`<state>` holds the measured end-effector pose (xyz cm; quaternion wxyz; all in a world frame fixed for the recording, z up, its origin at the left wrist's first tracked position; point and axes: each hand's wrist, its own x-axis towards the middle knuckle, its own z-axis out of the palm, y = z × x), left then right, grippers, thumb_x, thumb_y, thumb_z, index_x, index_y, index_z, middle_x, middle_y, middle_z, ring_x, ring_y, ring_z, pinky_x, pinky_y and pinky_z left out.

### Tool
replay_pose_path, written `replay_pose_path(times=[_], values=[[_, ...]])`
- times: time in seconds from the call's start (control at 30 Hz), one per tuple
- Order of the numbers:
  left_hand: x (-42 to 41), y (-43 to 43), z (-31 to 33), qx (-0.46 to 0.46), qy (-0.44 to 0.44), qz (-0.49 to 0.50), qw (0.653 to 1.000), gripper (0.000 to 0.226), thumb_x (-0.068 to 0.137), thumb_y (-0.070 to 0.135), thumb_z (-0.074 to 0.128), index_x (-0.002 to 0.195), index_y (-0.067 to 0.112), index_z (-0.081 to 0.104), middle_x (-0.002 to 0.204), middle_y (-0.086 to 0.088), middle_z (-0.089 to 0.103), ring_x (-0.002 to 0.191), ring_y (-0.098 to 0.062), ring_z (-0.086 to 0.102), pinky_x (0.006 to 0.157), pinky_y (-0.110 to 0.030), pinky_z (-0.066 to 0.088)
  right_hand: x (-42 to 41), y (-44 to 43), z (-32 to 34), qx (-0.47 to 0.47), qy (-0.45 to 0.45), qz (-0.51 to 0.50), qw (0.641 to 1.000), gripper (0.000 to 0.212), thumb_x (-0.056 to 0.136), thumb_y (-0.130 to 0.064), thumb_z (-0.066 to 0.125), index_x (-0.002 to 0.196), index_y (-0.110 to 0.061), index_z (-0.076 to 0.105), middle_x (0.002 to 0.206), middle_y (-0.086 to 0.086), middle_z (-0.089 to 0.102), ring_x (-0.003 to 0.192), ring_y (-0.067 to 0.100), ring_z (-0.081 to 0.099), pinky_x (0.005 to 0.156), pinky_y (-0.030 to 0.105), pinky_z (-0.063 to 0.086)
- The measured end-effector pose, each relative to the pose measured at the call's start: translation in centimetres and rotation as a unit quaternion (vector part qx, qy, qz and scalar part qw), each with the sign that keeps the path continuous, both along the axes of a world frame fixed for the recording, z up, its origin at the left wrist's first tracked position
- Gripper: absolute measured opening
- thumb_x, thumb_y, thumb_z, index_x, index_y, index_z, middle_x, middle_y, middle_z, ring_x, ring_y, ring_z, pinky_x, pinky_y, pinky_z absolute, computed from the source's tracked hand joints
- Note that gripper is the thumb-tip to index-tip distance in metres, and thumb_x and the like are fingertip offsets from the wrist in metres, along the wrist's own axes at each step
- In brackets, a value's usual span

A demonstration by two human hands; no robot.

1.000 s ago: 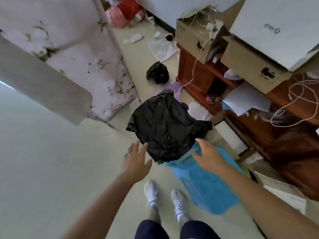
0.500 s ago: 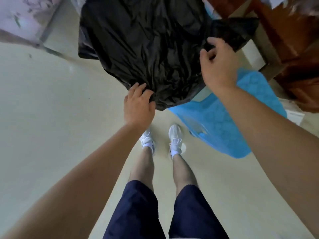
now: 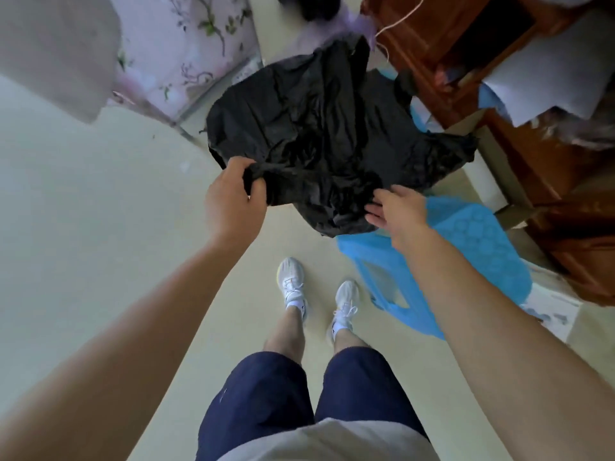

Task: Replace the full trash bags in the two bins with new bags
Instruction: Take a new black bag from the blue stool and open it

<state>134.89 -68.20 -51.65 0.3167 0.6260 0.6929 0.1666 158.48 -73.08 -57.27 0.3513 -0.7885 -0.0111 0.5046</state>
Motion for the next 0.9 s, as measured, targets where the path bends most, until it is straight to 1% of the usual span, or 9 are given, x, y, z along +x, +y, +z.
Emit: replay_pose_path(times=[0.07,0.13,0.2,0.3,0.37,0.53,0.7,0.83,0.9], values=[[-2.7,-1.7,3.4,0.021,0.02,0.012,1.0,0.018,0.091,0.016,0.053,0.107,0.015,0.06,0.088,-0.004,0.065,0.075,-0.021,0.055,0.066,-0.03,0.039,-2.6,0.2,2.3,0.027,0.031,0.002,0.999,0.033,0.094,-0.01,0.059,0.127,-0.015,0.056,0.096,0.008,0.065,0.071,0.015,0.063,0.063,0.026,0.056],[-6.1,-4.0,6.5,0.051,0.059,0.037,0.996,0.018,0.09,0.015,0.057,0.107,0.014,0.062,0.092,-0.002,0.065,0.078,-0.02,0.055,0.069,-0.027,0.036,-5.9,0.7,5.1,0.038,0.054,0.044,0.997,0.009,0.092,-0.01,0.056,0.092,-0.016,0.063,0.077,0.003,0.059,0.064,0.015,0.056,0.059,0.025,0.049],[-10.1,-6.8,9.2,0.074,0.101,0.066,0.99,0.018,0.089,0.014,0.059,0.106,0.013,0.062,0.091,0.0,0.063,0.077,-0.021,0.054,0.069,-0.028,0.035,-9.5,1.2,7.5,0.048,0.041,0.146,0.987,0.014,0.092,-0.011,0.052,0.079,-0.013,0.058,0.071,0.004,0.053,0.067,0.021,0.05,0.062,0.031,0.043],[-16.5,-11.4,12.6,0.066,0.161,0.113,0.978,0.017,0.089,0.014,0.061,0.105,0.013,0.063,0.092,-0.002,0.064,0.078,-0.025,0.055,0.069,-0.03,0.034,-16.0,1.6,11.5,0.109,-0.052,0.328,0.937,0.024,0.095,-0.016,0.043,0.089,-0.004,0.063,0.088,0.011,0.059,0.083,0.027,0.05,0.073,0.034,0.037],[-21.1,-13.9,14.5,0.023,0.198,0.131,0.971,0.017,0.09,0.017,0.061,0.107,0.014,0.064,0.096,-0.006,0.067,0.085,-0.033,0.06,0.067,-0.032,0.036,-20.6,1.5,14.9,0.168,-0.084,0.391,0.901,0.031,0.089,-0.022,0.04,0.096,-0.008,0.067,0.097,0.013,0.064,0.092,0.032,0.055,0.082,0.039,0.044],[-32.7,-17.8,17.9,-0.08,0.202,0.137,0.966,0.011,0.09,0.022,0.06,0.097,0.02,0.068,0.097,-0.004,0.071,0.09,-0.031,0.064,0.064,-0.032,0.04,-32.6,1.2,21.5,0.246,0.018,0.444,0.861,0.017,0.097,-0.021,0.045,0.103,-0.023,0.061,0.101,0.008,0.067,0.089,0.023,0.06,0.082,0.04,0.052],[-44.2,-19.0,22.1,-0.032,0.143,0.205,0.968,0.015,0.088,0.021,0.06,0.1,0.024,0.07,0.095,-0.004,0.072,0.091,-0.03,0.066,0.067,-0.031,0.043,-46.4,3.8,27.4,0.267,-0.022,0.46,0.846,0.022,0.098,-0.018,0.043,0.108,-0.018,0.063,0.101,0.005,0.065,0.099,0.025,0.058,0.086,0.033,0.046],[-53.8,-18.6,25.8,0.033,0.142,0.26,0.955,0.019,0.089,0.018,0.059,0.105,0.02,0.069,0.098,-0.007,0.073,0.092,-0.032,0.066,0.069,-0.033,0.043,-56.0,5.1,31.4,0.264,-0.08,0.528,0.803,0.033,0.101,-0.03,0.036,0.088,-0.01,0.059,0.095,0.011,0.061,0.098,0.03,0.055,0.086,0.037,0.04],[-57.9,-18.1,27.0,0.063,0.138,0.293,0.944,0.017,0.089,0.018,0.06,0.104,0.018,0.069,0.1,-0.008,0.072,0.093,-0.032,0.065,0.073,-0.034,0.045,-59.3,5.4,32.5,0.255,-0.096,0.565,0.779,0.043,0.103,-0.038,0.031,0.09,-0.008,0.058,0.101,0.014,0.061,0.101,0.03,0.054,0.088,0.038,0.038]])
